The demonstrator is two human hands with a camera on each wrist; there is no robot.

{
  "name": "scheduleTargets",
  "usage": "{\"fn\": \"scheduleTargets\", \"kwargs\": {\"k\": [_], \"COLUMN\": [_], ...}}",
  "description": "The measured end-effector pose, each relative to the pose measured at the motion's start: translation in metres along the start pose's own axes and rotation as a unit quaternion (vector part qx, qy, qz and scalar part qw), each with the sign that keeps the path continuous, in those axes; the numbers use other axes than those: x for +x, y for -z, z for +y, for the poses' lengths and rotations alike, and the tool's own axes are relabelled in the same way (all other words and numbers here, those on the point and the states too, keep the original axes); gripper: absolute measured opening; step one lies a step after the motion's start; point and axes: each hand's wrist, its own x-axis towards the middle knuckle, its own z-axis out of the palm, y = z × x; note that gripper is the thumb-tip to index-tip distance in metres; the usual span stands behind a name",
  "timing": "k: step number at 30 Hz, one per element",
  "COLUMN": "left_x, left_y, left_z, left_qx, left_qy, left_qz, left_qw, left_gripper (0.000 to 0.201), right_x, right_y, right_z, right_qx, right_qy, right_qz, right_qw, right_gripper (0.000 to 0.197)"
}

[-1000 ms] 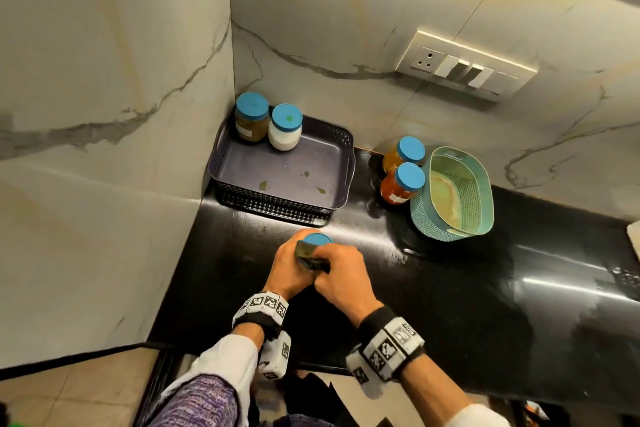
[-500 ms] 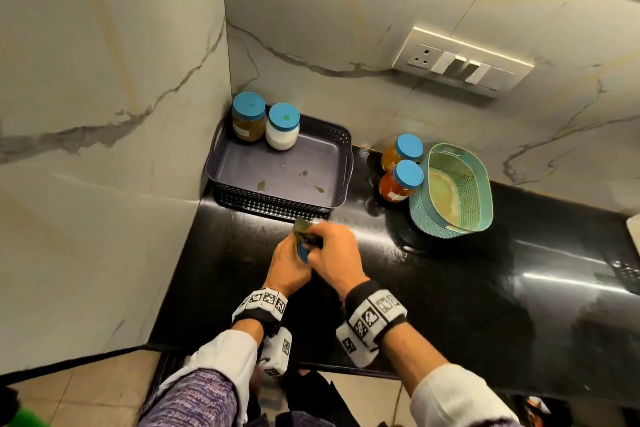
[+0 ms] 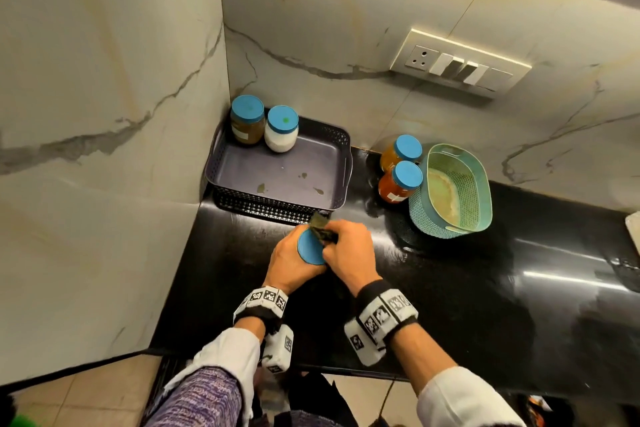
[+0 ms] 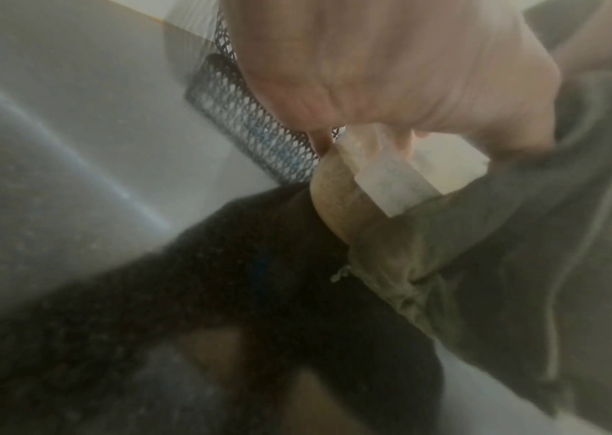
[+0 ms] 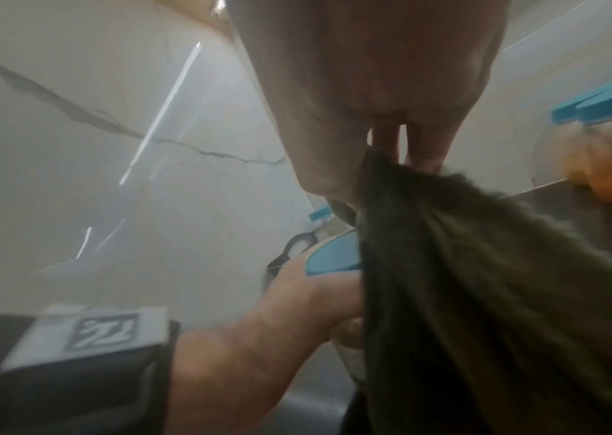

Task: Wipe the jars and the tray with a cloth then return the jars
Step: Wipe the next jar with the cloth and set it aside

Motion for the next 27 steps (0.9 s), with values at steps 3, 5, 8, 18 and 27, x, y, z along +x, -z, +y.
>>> {"fn": "scheduleTargets", "kwargs": {"k": [3,5,8,18,27], "left_x": [-0.003,-0.003,0.001,0.002,-0.014], "left_y": [0.001,0.002,0.001,0.007,-0.003], "left_z": [-0.002,-0.009,-0.012,-0.009,0.0], "left_qx": [-0.005,0.002,0.019,0.006,0.015], "left_qy": [-0.013,-0.01,0.021,0.012,-0.008], "left_qz": [-0.005,0.012,0.025,0.032,0.031], "left_qw": [1.0,1.0,0.999,0.999,0.999], "left_gripper": [0.043,0.031,0.024,0.037,0.031], "right_x": [-0.033,-0.034,0.003,-0.009,-0.039], "right_y": [-0.008,-0.015,-0.014,-0.019,-0.016], "right_z": [-0.001,-0.017,-0.021,-0.025,-0.004], "right_qx": [0.007,0.017,0.012,0.029,0.01], "right_qy": [0.024,0.058,0.039,0.053,0.055], "right_qz": [-0.024,-0.055,-0.031,-0.037,-0.056], "right_qw": [0.999,0.997,0.999,0.998,0.997], "right_gripper": [0.039,0.033,0.018,0.024,0.034]}}
